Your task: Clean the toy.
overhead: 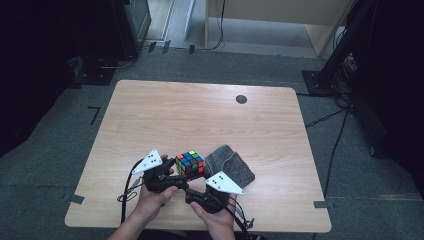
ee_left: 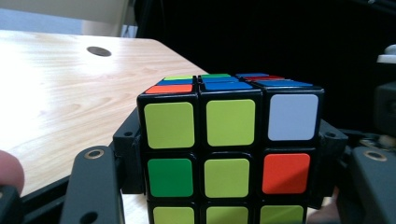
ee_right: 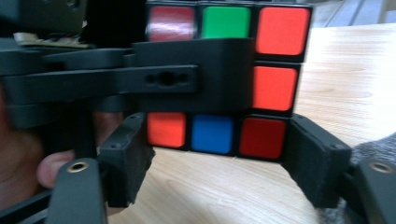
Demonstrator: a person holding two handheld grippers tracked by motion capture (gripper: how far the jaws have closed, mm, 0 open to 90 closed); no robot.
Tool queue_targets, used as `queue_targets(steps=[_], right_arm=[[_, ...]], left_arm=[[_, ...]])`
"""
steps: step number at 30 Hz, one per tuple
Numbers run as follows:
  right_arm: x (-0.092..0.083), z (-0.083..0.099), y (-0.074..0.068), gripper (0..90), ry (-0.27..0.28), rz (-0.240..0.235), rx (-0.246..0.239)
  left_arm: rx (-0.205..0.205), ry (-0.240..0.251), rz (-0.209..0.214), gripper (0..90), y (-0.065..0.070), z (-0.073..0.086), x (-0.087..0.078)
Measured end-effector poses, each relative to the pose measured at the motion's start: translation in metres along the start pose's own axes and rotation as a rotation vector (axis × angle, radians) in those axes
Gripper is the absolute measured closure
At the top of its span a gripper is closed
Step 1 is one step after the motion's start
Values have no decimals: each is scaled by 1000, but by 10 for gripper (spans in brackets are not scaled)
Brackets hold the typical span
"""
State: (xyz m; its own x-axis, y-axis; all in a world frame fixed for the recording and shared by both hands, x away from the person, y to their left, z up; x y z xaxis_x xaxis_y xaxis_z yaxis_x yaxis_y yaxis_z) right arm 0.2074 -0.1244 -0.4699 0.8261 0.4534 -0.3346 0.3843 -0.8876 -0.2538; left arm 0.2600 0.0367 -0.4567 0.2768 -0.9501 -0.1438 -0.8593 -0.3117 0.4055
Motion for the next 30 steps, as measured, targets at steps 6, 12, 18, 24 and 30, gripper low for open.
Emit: queue_targets(steps=[6, 12, 18, 24, 30], right_arm=[[-5, 1, -3, 335, 36, 40, -60], [-6, 0, 2, 339, 19, 37, -90], [-8, -1, 18, 341, -37, 34, -76], [-13, -8, 38, 341, -60, 34, -70], [-23, -23, 53, 341, -78, -15, -18]], left_arm=[[-26, 4, 33, 326, -3, -1, -1], [-38, 25, 41, 223, -6, -5, -7], [-11, 61, 50, 197, -12, -13, -21], [110, 6, 37, 202, -18, -9, -29], [299, -142, -16, 203, -12, 3, -21]])
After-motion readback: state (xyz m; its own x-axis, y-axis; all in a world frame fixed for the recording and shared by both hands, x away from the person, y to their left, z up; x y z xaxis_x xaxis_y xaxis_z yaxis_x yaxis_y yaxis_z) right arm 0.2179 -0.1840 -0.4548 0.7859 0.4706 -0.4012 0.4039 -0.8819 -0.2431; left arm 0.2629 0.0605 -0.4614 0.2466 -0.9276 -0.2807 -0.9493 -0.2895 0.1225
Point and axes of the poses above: each handheld gripper's, and its own axes: x roughly forward along the jaws, z roughly out of its underside, y roughly to its right, the point moved 2 cm from there along x, roughly forward along the jaws, and after that the axes turned 11 degrees about z, right-handed, at the moved point
